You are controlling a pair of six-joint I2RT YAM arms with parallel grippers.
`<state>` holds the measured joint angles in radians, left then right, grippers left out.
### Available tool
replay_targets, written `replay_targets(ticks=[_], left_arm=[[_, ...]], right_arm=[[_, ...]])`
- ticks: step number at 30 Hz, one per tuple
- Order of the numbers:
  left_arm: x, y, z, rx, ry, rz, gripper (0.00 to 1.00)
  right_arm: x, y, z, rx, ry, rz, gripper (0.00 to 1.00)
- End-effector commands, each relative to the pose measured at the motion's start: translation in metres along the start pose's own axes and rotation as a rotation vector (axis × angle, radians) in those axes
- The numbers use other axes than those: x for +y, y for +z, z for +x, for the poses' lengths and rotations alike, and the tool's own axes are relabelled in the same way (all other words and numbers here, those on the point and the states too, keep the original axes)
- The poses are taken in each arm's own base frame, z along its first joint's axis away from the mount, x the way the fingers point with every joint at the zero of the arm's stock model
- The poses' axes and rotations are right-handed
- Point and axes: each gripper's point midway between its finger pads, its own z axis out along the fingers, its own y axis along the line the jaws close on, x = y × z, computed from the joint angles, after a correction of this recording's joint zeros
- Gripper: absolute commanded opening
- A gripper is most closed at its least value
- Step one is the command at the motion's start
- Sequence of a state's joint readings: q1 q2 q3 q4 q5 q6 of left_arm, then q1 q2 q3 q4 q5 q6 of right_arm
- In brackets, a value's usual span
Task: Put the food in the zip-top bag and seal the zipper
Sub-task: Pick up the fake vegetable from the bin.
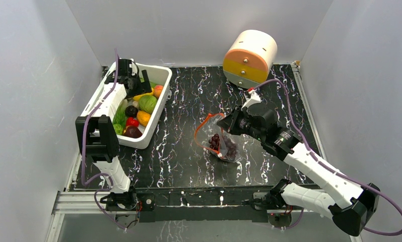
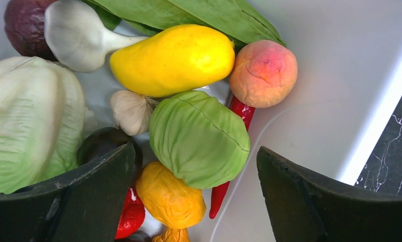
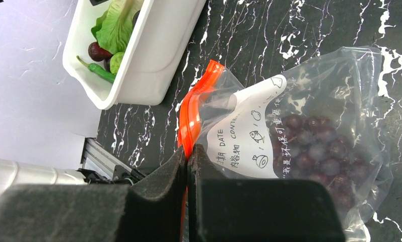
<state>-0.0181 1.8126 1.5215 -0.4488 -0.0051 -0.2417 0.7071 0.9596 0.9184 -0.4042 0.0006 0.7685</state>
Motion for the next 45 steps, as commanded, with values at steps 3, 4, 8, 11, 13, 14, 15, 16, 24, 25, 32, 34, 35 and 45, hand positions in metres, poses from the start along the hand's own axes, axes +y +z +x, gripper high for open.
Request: replay_targets(ticks=[3, 4, 8, 11, 13, 14, 15, 16, 24, 25, 32, 34, 35, 45], left_arm=[[-0.003, 0.014, 0.014, 0.063, 0.007, 0.015, 0.9], [-0.002, 0.015, 0.014, 0.066, 0.008, 0.013, 0.91], [-0.002, 0.021, 0.021, 0.087, 0.008, 0.013, 0.92], [-0.003, 0.027, 0.028, 0.119, 0.007, 0.022, 0.93], [-0.004, 0.03, 0.031, 0.132, 0.006, 0.029, 0.93], [-0.004, 0.03, 0.032, 0.133, 0.005, 0.033, 0.93], [-0.004, 0.032, 0.033, 0.136, 0.006, 0.034, 0.93], [-0.004, 0.032, 0.035, 0.139, 0.004, 0.035, 0.93], [-0.013, 0.036, 0.045, 0.183, -0.014, 0.085, 0.98], [-0.014, 0.036, 0.046, 0.191, -0.016, 0.089, 0.98], [-0.012, 0.036, 0.046, 0.193, -0.023, 0.076, 0.91], [-0.012, 0.035, 0.046, 0.193, -0.023, 0.073, 0.84], [-0.012, 0.035, 0.044, 0.188, -0.023, 0.074, 0.82], [-0.01, 0.022, 0.037, 0.143, -0.027, 0.055, 0.65]], right_arm=[[0.029, -0.003, -0.026, -0.065, 0.007, -0.08, 0.0], [0.03, -0.003, -0.026, -0.064, 0.008, -0.082, 0.0], [0.027, -0.004, -0.024, -0.065, 0.008, -0.077, 0.0], [0.026, -0.005, -0.022, -0.065, 0.009, -0.082, 0.0], [0.027, -0.007, -0.022, -0.067, 0.009, -0.092, 0.0], [0.027, -0.007, -0.022, -0.068, 0.008, -0.092, 0.0], [0.027, -0.008, -0.023, -0.07, 0.007, -0.093, 0.0], [0.027, -0.008, -0.023, -0.072, 0.006, -0.091, 0.0], [0.028, -0.012, -0.026, -0.087, 0.0, -0.096, 0.0], [0.028, -0.013, -0.026, -0.088, 0.001, -0.098, 0.0], [0.028, -0.011, -0.026, -0.088, 0.005, -0.101, 0.0], [0.029, -0.01, -0.025, -0.085, 0.005, -0.101, 0.0], [0.029, -0.01, -0.025, -0.085, 0.004, -0.101, 0.0], [0.028, -0.008, -0.025, -0.084, 0.007, -0.099, 0.0]])
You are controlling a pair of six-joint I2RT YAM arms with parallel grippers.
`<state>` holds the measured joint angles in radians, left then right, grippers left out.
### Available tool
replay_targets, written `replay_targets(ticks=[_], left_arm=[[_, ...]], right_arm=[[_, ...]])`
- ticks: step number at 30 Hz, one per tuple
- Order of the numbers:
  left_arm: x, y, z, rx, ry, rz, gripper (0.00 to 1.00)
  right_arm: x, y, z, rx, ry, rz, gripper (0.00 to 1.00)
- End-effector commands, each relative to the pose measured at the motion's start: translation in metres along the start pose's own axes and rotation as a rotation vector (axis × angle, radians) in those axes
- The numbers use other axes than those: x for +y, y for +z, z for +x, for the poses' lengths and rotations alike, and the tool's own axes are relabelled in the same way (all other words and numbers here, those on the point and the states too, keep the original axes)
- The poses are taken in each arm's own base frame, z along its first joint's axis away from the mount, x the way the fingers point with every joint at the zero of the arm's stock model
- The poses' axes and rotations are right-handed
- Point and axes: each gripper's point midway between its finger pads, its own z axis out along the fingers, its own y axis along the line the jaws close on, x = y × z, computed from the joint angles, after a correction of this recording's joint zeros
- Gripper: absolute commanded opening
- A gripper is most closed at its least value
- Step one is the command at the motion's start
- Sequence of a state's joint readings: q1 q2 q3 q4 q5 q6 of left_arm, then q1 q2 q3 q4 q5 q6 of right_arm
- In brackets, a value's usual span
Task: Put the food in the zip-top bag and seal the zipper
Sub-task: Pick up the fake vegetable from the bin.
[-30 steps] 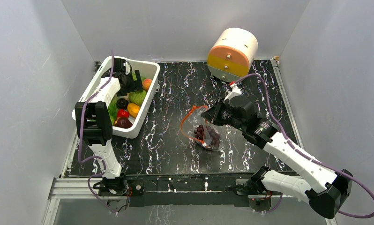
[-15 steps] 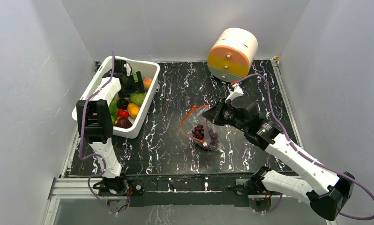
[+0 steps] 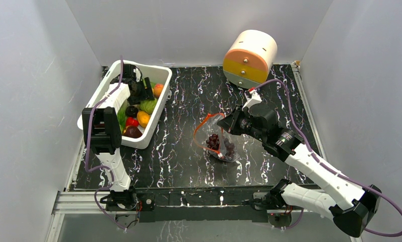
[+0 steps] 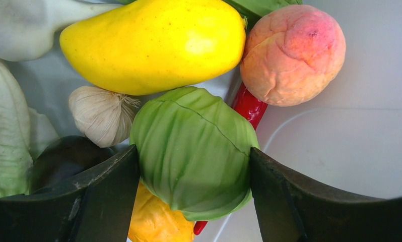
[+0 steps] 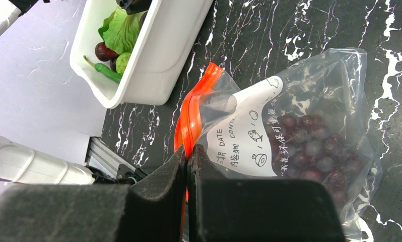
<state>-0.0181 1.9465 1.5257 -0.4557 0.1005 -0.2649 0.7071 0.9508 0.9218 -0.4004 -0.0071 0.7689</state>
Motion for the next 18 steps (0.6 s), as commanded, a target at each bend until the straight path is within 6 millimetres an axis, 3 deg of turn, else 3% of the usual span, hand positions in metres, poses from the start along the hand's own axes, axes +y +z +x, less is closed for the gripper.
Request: replay_targets(ticks=[1, 12, 18], left_arm=[[-0.002, -0.022, -0.002, -0.02, 0.001, -0.016, 0.64], [-0.002, -0.043, -0.013, -0.074, -0.024, -0.038, 0.57], [-0.006, -0.067, -0.02, -0.123, -0.037, -0.028, 0.52]], right_arm=[[0.024, -0.005, -0.023, -0.078, 0.005, -0.081, 0.0], [0.027, -0.006, -0.028, -0.085, 0.0, -0.081, 0.0], [0.028, -0.006, -0.027, -0.083, 0.005, -0.084, 0.0]])
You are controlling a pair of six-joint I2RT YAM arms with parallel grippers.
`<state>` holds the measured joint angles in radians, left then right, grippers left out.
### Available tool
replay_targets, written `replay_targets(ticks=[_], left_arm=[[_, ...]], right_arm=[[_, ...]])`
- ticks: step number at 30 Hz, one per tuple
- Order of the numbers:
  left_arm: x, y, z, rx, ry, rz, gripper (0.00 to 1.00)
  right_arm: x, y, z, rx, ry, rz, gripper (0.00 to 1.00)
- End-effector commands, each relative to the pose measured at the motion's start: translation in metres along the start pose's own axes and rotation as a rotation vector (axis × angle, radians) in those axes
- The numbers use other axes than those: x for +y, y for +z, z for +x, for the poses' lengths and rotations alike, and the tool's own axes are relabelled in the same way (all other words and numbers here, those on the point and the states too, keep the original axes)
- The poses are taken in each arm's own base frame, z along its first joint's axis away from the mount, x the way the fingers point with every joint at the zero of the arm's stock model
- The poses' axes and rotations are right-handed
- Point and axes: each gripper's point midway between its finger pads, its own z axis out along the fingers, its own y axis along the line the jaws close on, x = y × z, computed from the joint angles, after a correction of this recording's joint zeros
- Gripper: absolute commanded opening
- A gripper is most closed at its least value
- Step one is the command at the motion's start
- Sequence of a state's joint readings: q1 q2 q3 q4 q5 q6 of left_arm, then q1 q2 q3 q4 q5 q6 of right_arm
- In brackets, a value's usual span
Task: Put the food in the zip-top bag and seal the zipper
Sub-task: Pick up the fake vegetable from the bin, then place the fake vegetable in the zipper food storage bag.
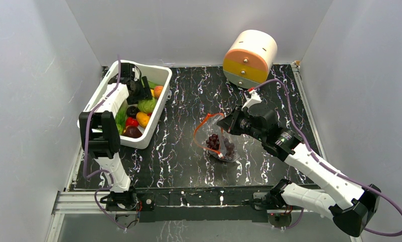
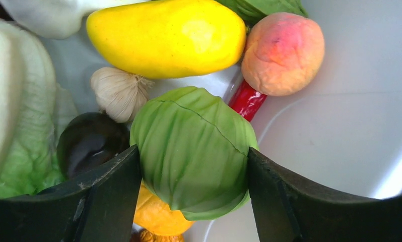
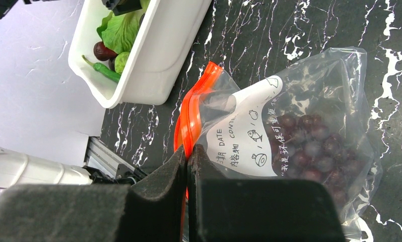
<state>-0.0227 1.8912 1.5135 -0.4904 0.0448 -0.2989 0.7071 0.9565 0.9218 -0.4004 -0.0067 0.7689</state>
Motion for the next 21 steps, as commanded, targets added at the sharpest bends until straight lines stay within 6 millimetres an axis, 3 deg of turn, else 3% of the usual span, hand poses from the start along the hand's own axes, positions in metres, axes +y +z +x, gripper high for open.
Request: replay_targets(ticks=[1, 10, 14, 21], left_arm=[[-0.009, -0.052, -0.02, -0.105, -0.013, 0.026, 0.52], [-0.015, -0.099, -0.032, -0.185, -0.027, 0.045, 0.47], [-0.029, -0.125, -0.036, -0.224, -0.032, 0.122, 0.45], [-0.05, -0.16, -0.027, -0.201, -0.009, 0.246, 0.44]], right_arm=[[0.028, -0.007, -0.028, -0.088, 0.005, -0.088, 0.0], [0.027, -0.006, -0.022, -0.075, 0.027, -0.095, 0.0], [0.028, -0.006, -0.025, -0.077, 0.024, -0.091, 0.0], [0.026, -0.004, -0.024, -0.072, 0.036, -0.078, 0.0]])
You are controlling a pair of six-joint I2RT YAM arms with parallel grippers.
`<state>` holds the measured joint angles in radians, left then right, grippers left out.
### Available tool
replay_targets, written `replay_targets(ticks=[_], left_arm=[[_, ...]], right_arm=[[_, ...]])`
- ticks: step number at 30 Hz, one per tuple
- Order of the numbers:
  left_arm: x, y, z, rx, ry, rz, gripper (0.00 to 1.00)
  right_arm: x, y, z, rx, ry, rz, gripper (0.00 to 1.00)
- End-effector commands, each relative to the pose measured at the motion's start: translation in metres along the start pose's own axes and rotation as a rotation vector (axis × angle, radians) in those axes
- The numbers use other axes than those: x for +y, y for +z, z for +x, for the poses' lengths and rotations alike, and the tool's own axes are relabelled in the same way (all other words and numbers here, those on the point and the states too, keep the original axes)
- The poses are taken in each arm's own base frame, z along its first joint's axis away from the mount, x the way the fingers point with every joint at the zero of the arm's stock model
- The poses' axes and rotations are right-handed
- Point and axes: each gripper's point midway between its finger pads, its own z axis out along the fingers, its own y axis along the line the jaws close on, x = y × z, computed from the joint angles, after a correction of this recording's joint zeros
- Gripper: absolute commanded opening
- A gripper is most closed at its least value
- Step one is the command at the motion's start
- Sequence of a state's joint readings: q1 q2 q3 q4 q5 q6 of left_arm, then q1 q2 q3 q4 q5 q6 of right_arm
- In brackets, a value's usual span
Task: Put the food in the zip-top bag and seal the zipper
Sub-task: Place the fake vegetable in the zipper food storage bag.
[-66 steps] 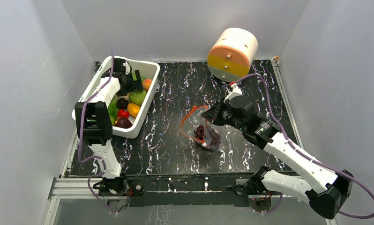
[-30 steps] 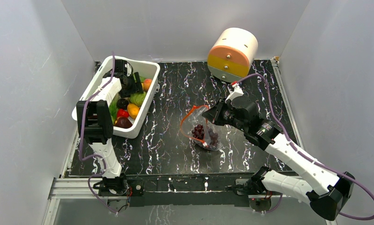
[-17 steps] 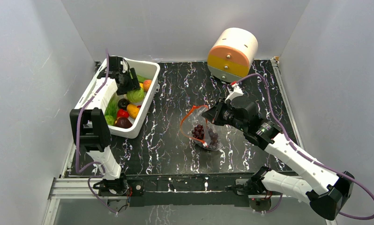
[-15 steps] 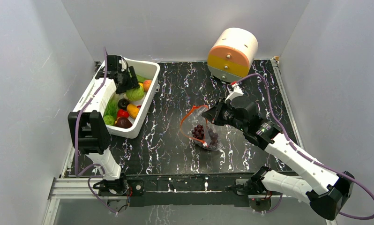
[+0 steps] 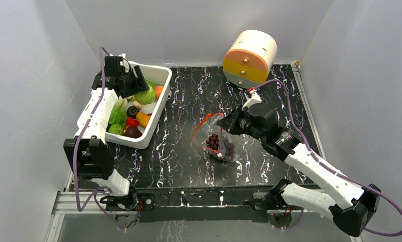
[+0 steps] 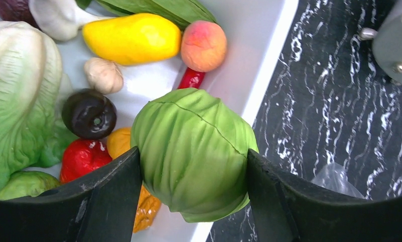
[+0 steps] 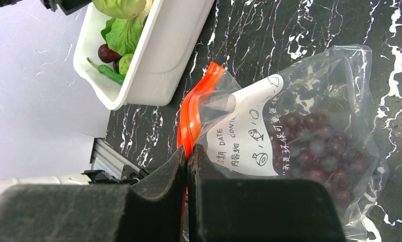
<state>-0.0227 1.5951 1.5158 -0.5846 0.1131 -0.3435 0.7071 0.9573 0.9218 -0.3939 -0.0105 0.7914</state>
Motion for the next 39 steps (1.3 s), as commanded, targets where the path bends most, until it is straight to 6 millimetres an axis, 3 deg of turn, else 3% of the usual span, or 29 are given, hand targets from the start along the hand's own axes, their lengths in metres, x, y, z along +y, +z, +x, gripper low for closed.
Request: replay_targets(ticks=[1, 2, 3, 4, 10, 14, 23, 32, 34, 39], left_arm=[[-0.031, -0.046, -0.006, -0.025, 0.013, 0.138, 0.44], [-0.036, -0.052, -0.005, -0.028, 0.016, 0.161, 0.43], [-0.044, -0.06, -0.003, -0.03, 0.025, 0.202, 0.43], [-0.051, -0.065, -0.002, -0.037, 0.037, 0.237, 0.43], [-0.098, -0.089, 0.024, -0.007, 0.116, 0.435, 0.42], [-0.113, -0.093, 0.04, 0.053, 0.106, 0.533, 0.42], [-0.156, -0.143, 0.07, 0.134, 0.082, 0.892, 0.43], [-0.183, -0.171, 0.09, 0.208, 0.03, 1.127, 0.44], [-0.189, -0.17, 0.1, 0.23, 0.027, 1.167, 0.45], [-0.203, -0.144, 0.139, 0.357, 0.067, 1.14, 0.45]], right_arm=[[0.024, -0.004, -0.023, -0.07, 0.016, -0.065, 0.0], [0.023, -0.003, -0.023, -0.07, 0.02, -0.059, 0.0], [0.022, -0.003, -0.023, -0.07, 0.023, -0.057, 0.1], [0.022, -0.003, -0.023, -0.073, 0.025, -0.059, 0.0], [0.021, 0.002, -0.023, -0.085, 0.047, -0.058, 0.0], [0.021, 0.004, -0.024, -0.087, 0.054, -0.057, 0.0], [0.017, 0.008, -0.036, -0.161, 0.128, -0.036, 0.0], [0.026, 0.011, -0.053, -0.232, 0.181, -0.065, 0.0], [0.03, 0.012, -0.054, -0.234, 0.183, -0.082, 0.0], [0.029, 0.016, -0.051, -0.22, 0.185, -0.084, 0.0]])
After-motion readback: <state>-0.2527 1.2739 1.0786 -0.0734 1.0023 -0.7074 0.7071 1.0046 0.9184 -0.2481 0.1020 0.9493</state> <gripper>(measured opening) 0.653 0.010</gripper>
